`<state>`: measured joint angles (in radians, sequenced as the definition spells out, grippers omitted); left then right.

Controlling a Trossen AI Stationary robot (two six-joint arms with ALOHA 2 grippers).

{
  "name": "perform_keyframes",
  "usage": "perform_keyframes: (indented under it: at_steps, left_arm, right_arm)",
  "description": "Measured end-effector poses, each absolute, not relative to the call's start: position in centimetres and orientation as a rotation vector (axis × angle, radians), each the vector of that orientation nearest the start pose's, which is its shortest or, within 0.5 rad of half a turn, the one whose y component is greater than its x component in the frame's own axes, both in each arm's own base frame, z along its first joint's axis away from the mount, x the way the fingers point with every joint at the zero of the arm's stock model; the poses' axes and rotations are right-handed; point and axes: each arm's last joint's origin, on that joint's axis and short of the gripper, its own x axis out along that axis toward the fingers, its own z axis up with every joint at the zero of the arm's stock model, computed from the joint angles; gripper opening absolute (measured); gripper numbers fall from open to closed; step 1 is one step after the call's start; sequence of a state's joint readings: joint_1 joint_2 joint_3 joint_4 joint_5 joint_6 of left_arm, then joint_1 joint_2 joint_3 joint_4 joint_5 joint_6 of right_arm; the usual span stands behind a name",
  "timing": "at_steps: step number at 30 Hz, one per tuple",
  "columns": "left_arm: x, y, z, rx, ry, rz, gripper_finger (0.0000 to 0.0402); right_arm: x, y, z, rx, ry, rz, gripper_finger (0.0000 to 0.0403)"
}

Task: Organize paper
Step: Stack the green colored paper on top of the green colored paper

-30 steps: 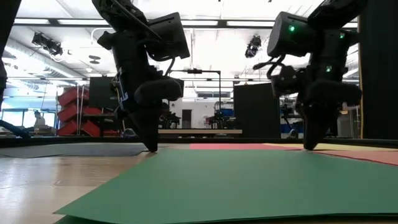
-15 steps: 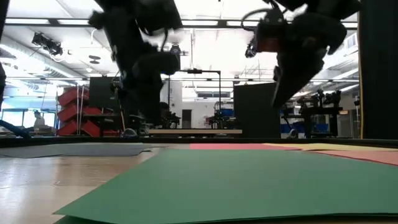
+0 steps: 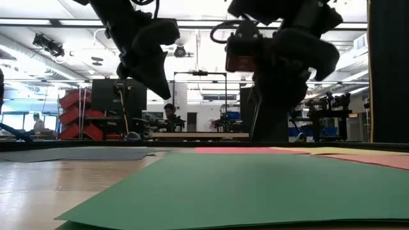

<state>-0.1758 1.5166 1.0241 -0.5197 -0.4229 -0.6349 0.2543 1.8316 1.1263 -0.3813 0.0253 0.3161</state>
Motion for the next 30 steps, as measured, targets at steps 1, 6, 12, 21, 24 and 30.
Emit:
perform_keyframes:
  at_steps: [1, 6, 12, 21, 24, 30]
  left_arm:
    - [29.7, -4.1, 22.4, -0.282, 0.85, 0.515, 0.0]
    - [29.7, -4.1, 22.4, -0.28, 0.85, 0.515, 0.0]
    - [29.7, -4.1, 22.4, -0.279, 0.85, 0.514, 0.0]
    - [29.8, -4.1, 22.4, -0.28, 0.848, 0.513, 0.0]
    - [29.8, -4.1, 22.4, -0.281, 0.848, 0.513, 0.0]
    - [29.8, -4.1, 22.4, -0.285, 0.85, 0.506, 0.0]
  right_arm:
    - [34.7, 8.9, 15.9, 0.132, 1.106, 0.036, 0.0]
    - [34.2, 8.7, 15.1, 0.131, 1.185, 0.009, 0.0]
    - [33.7, 8.5, 14.9, 0.128, 1.239, -0.012, 0.0]
    - [32.5, 8.0, 14.6, 0.102, 1.364, -0.09, 0.0]
    - [32.2, 7.9, 14.6, 0.101, 1.386, -0.102, 0.0]
    - [31.9, 7.9, 14.5, 0.096, 1.411, -0.111, 0.0]
